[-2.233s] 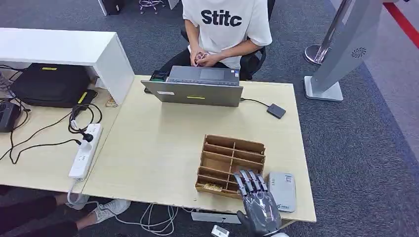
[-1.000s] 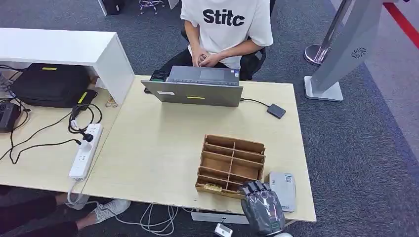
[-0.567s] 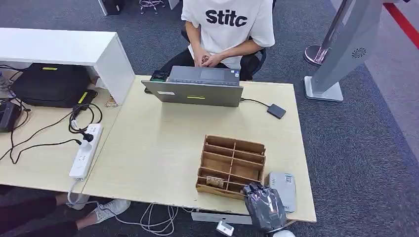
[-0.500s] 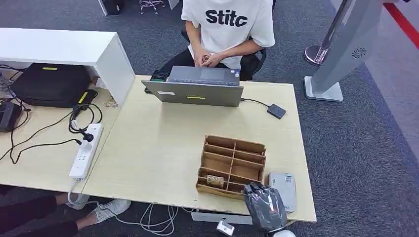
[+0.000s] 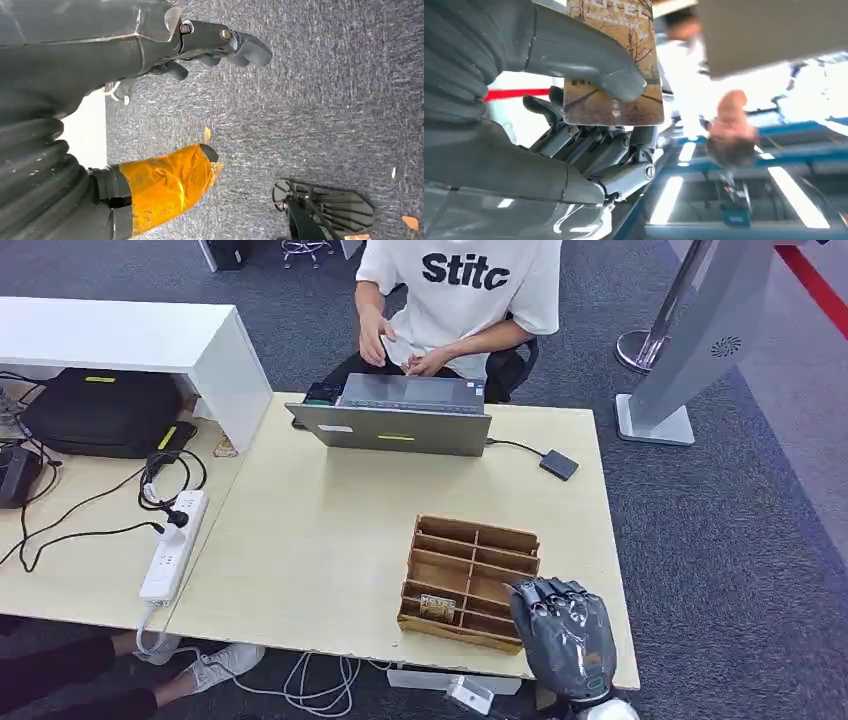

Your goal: Pass the card to the sensor for recognition and then transmit it.

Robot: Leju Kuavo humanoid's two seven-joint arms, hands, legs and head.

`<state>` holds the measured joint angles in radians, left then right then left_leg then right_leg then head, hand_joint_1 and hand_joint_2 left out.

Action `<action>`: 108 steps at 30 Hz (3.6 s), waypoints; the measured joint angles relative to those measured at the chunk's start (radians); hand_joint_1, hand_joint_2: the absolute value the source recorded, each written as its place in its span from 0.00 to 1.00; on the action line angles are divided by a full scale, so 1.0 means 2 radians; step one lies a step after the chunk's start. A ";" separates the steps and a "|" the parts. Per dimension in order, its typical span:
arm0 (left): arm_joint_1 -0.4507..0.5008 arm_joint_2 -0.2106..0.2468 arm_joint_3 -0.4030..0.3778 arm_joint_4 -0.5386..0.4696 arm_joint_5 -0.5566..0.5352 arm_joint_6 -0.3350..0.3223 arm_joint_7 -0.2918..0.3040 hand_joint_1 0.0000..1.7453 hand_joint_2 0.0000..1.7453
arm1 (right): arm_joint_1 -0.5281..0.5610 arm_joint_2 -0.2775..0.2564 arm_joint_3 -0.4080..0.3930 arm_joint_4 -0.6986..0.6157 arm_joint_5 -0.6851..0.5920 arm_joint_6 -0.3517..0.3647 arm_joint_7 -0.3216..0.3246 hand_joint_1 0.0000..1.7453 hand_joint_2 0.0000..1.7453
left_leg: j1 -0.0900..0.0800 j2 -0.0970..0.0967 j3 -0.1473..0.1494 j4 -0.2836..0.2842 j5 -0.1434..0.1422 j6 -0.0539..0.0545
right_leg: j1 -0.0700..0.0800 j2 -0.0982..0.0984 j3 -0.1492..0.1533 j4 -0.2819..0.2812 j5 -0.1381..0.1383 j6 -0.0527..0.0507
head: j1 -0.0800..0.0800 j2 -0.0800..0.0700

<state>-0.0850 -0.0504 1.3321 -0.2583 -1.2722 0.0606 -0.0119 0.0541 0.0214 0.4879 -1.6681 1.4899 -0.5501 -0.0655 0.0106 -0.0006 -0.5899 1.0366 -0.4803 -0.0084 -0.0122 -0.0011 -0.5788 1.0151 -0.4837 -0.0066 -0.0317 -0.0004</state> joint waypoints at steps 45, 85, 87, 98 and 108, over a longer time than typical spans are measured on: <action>-0.006 0.017 -0.039 0.000 -0.060 -0.039 -0.016 0.00 1.00 | -0.369 0.166 -0.018 0.334 -0.470 0.248 -0.027 0.00 1.00 | 0.000 0.000 0.000 0.000 0.002 -0.001 | 0.001 0.000 -0.001 0.001 0.001 -0.001 | 0.000 0.000; 0.000 0.024 -0.037 0.004 -0.039 -0.023 0.001 0.00 1.00 | -0.073 -0.015 -0.637 0.697 -0.904 0.273 -0.038 0.00 1.00 | 0.000 -0.004 0.001 0.000 -0.003 0.002 | 0.001 -0.004 0.003 -0.002 -0.004 0.001 | 0.000 0.000; 0.000 0.024 -0.037 0.004 -0.039 -0.023 0.001 0.00 1.00 | -0.072 -0.014 -0.637 0.697 -0.904 0.273 -0.037 0.00 1.00 | 0.000 -0.004 0.001 0.000 -0.003 0.002 | 0.001 -0.004 0.003 -0.002 -0.004 0.001 | 0.000 0.000; -0.003 0.018 -0.038 0.004 -0.056 -0.047 -0.018 1.00 1.00 | -0.070 0.009 -0.410 0.728 -0.551 0.320 -0.007 1.00 1.00 | 0.000 -0.003 0.002 0.000 -0.003 0.002 | 0.000 -0.003 0.004 -0.002 -0.004 0.001 | 0.000 0.000; -0.003 0.016 -0.038 0.004 -0.051 -0.047 -0.016 0.04 1.00 | -0.059 0.010 -0.345 0.737 -0.545 0.280 0.098 0.00 1.00 | 0.000 -0.003 0.002 0.000 -0.004 0.001 | 0.000 -0.003 0.004 -0.002 -0.004 0.001 | 0.000 0.000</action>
<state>-0.0913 -0.0183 1.2554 -0.2502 -1.3741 -0.0324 -0.0442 -0.0647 0.0423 -0.2029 -0.1934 0.3994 0.0099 0.1303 0.0108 -0.0061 -0.5849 1.0364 -0.4873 -0.0055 -0.0116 -0.0070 -0.5703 1.0116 -0.4917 -0.0041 -0.0317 -0.0004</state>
